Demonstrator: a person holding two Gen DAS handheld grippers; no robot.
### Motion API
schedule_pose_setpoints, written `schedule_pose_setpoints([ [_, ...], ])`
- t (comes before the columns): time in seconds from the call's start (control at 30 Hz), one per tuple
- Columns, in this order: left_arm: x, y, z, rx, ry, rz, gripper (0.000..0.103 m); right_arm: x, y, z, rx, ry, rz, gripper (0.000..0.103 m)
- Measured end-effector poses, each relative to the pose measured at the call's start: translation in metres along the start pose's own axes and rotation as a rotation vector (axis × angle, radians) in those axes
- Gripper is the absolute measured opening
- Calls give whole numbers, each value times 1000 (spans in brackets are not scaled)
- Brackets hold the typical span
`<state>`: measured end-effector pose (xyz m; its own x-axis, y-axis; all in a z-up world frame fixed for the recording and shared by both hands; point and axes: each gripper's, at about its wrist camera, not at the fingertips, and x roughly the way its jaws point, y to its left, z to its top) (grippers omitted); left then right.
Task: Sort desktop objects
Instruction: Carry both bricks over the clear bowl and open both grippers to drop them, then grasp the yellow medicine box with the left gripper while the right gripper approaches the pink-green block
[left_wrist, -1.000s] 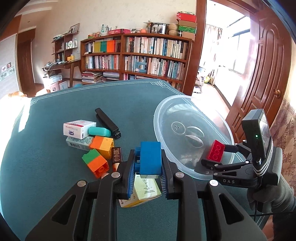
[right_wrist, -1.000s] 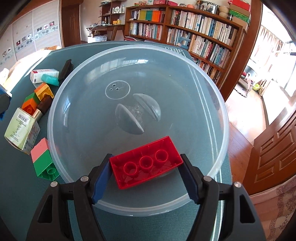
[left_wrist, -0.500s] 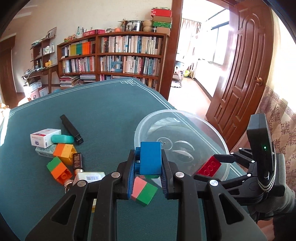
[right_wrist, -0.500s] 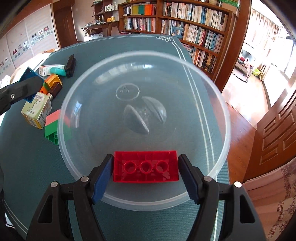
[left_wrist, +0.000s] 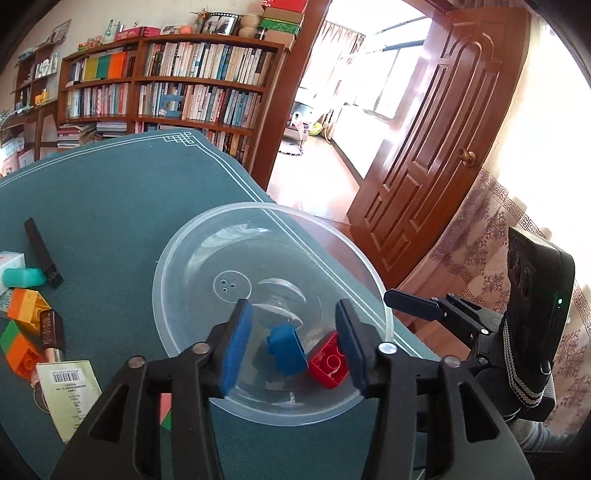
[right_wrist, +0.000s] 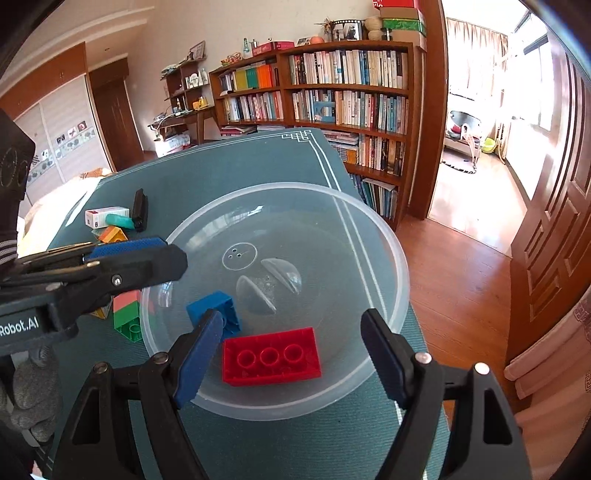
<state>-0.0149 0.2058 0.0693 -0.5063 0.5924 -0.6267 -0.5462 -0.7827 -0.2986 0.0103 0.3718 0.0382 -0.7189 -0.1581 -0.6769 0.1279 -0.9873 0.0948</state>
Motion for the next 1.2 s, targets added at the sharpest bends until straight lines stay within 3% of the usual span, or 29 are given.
schedule_pose_setpoints([
  [0.27,-26,24,-6,-45,-58,113,57,-8,13,-3,-1,-42,117,81],
  [0.53,-68,61,-31,-101,-102,279,57,-16,61,-17,-50,-27,328,81],
  [0.7,-88,77,-47,-140,-114,318,57,-15,95,-29,-77,8,406,81],
  [0.97,-88,92,-61,-192,-96,316,57,16,113,-41,-47,130,370,77],
  [1.2,-82,105,-65,-224,-68,324,57,39,117,-37,-21,170,269,77],
])
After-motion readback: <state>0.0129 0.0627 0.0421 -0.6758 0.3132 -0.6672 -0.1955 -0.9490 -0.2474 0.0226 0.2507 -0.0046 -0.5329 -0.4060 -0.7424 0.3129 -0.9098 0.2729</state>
